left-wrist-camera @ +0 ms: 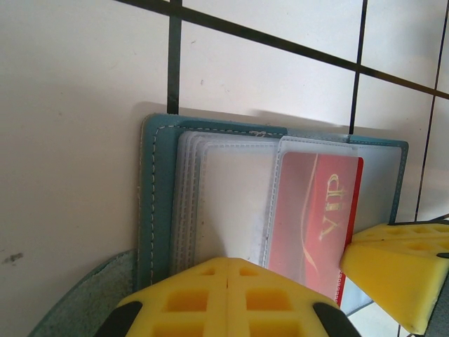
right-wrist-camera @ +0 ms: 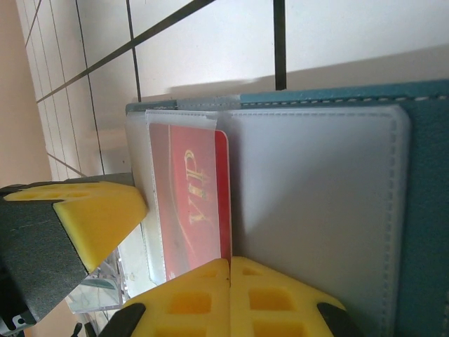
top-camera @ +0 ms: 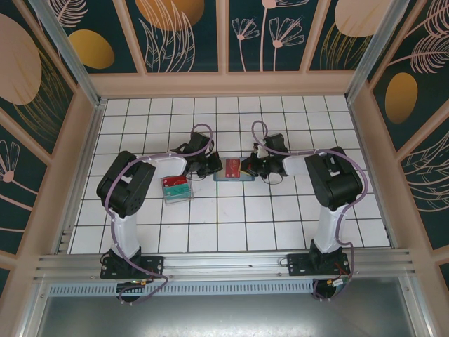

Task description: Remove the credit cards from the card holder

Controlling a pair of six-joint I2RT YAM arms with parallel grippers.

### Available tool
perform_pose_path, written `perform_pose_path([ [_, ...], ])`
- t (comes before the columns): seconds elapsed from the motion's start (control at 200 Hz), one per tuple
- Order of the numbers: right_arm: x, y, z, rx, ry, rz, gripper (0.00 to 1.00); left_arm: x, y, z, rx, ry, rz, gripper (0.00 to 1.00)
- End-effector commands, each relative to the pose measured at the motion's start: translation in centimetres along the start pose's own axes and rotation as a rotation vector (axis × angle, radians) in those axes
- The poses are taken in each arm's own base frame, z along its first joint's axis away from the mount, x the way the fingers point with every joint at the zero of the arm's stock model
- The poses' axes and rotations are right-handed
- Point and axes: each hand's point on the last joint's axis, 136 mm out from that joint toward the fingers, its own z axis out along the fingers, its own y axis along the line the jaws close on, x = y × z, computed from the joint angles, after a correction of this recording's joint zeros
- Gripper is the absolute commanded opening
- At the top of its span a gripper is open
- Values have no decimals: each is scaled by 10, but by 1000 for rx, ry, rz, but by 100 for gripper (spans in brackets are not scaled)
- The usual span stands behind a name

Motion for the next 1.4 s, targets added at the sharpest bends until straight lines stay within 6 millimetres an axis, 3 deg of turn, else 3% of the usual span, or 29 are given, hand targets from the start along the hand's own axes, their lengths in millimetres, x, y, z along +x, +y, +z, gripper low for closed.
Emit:
perform_pose_path([
  [0.0,-2,6,-2,-15,1,-1,0,9,25,1,-94,33,-12,7],
  [0.22,-1,23,10,-38,26,-39,0,2,12,-7,-69,14,-3,15],
  [0.546,3,24,19,-32,50,-42,3,0,10,-13,-74,3,9,20],
  [1.116,4,20,22,-24,56,-38,2,14,38,6,-201,47,33,14],
  [1.396,3,12,18,-16,49,-24,0,20,60,7,-315,55,29,1],
])
